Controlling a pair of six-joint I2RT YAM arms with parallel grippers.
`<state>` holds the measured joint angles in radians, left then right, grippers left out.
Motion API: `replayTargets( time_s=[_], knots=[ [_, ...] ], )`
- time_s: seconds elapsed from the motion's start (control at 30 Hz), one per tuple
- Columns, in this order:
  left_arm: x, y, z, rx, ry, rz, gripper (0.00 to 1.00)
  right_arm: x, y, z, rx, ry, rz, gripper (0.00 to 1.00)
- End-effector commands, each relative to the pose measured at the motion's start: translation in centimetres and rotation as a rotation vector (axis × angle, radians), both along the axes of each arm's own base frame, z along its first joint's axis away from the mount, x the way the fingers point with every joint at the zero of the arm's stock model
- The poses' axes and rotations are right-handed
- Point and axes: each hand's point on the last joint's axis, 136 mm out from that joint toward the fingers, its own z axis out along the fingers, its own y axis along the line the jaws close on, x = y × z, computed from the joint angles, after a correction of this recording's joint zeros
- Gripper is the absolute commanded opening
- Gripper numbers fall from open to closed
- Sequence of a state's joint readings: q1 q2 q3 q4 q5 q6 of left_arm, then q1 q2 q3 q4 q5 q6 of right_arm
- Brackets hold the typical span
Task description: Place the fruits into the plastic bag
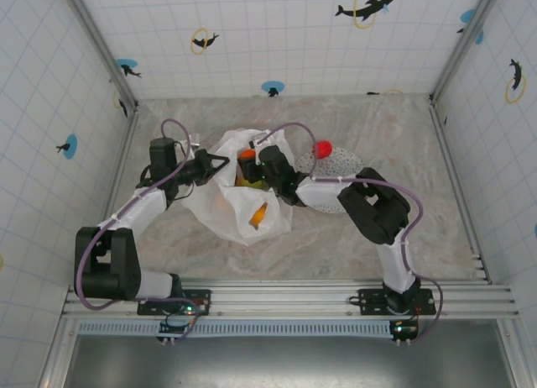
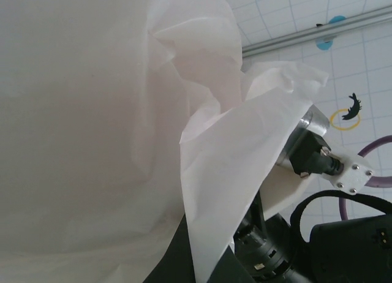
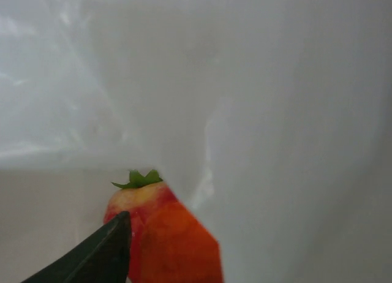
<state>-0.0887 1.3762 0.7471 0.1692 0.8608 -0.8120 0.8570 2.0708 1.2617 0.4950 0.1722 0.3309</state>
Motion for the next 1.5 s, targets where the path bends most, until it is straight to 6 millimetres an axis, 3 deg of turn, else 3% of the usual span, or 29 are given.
replayTargets(
  time_s=[0.0, 0.2, 0.43, 0.9, 1.1, 1.27, 1.47],
  knots=[
    [0.0, 0.1, 1.4, -0.013, -0.039, -0.011, 0.0, 0.9, -0.2, 0.0, -0.02, 0.005, -0.038, 0.68],
    [0.0, 0.1, 1.4, -0.015, -0.04, -0.011, 0.0, 0.1, -0.9, 0.9, -0.016, 0.002, -0.024, 0.81],
    [0.0, 0.1, 1.3, -0.015, -0.034, -0.01, 0.0, -2.0, -2.3, 2.1, 0.003, 0.008, 0.008, 0.88],
    [0.1, 0.2, 0.9, -0.005, -0.028, -0.005, 0.0, -8.2, -4.9, 2.9, 0.05, 0.06, 0.142, 0.9],
    [0.1, 0.2, 0.8, -0.006, -0.023, -0.005, 0.0, -10.9, -7.3, 2.7, 0.051, 0.076, 0.161, 0.9],
    [0.1, 0.2, 0.8, -0.005, -0.024, -0.004, 0.0, -11.8, -9.7, 2.7, 0.042, 0.069, 0.118, 0.9],
    [0.1, 0.2, 0.8, -0.006, -0.021, -0.005, 0.0, -11.8, -11.9, 4.4, 0.058, 0.015, 0.064, 0.9]
  ],
)
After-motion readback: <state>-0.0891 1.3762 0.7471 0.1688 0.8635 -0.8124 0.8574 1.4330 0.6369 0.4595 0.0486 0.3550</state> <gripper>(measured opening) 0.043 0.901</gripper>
